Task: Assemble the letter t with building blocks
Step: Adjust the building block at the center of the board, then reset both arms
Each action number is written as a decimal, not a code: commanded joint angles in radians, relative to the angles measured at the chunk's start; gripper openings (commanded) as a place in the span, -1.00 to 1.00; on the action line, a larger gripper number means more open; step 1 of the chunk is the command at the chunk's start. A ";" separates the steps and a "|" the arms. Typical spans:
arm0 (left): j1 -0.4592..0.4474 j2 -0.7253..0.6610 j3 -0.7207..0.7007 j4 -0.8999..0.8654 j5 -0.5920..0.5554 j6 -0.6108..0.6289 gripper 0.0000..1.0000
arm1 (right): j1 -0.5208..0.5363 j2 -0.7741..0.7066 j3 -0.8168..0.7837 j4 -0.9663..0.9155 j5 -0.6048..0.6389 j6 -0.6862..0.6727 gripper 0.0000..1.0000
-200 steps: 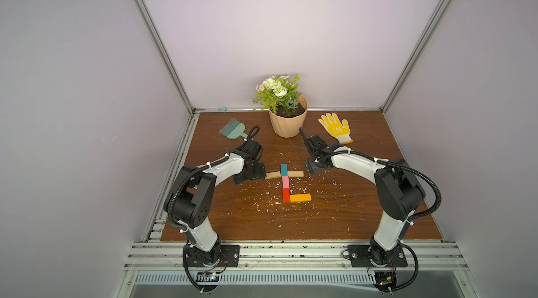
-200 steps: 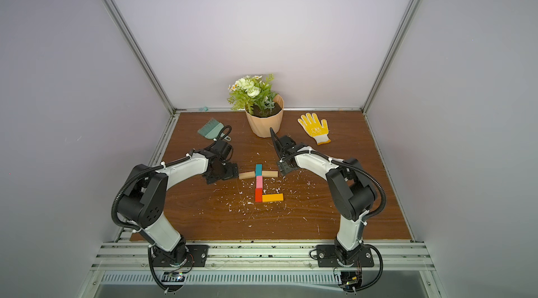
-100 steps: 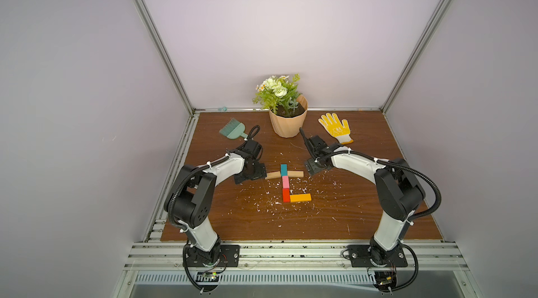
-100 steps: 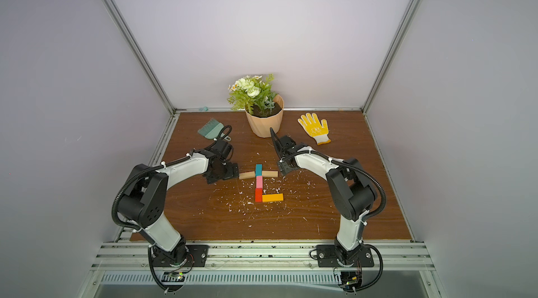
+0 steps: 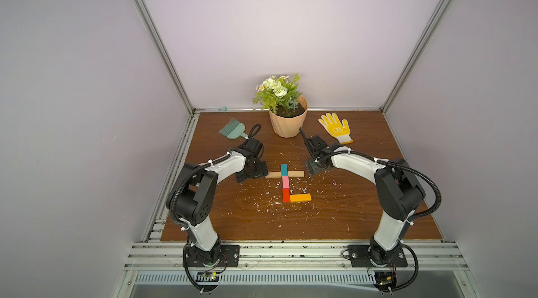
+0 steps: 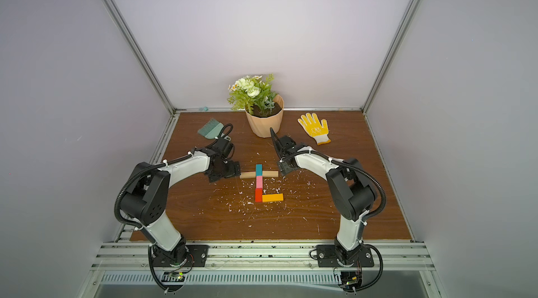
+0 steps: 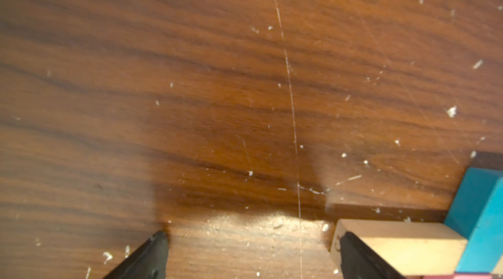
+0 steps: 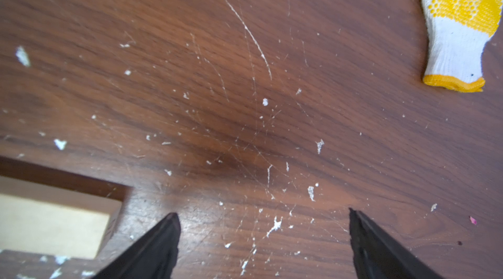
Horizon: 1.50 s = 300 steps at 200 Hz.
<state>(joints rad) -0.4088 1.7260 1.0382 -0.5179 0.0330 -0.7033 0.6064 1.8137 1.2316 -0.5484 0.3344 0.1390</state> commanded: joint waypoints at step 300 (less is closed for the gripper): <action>0.207 -0.328 -0.502 1.076 -0.896 0.428 0.97 | -0.422 -0.477 -0.897 1.497 0.196 -0.137 0.99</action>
<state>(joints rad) -0.1940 1.4059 0.6258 0.2691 -0.7879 -0.3885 0.1841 1.3411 0.3771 0.6682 0.5800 0.1055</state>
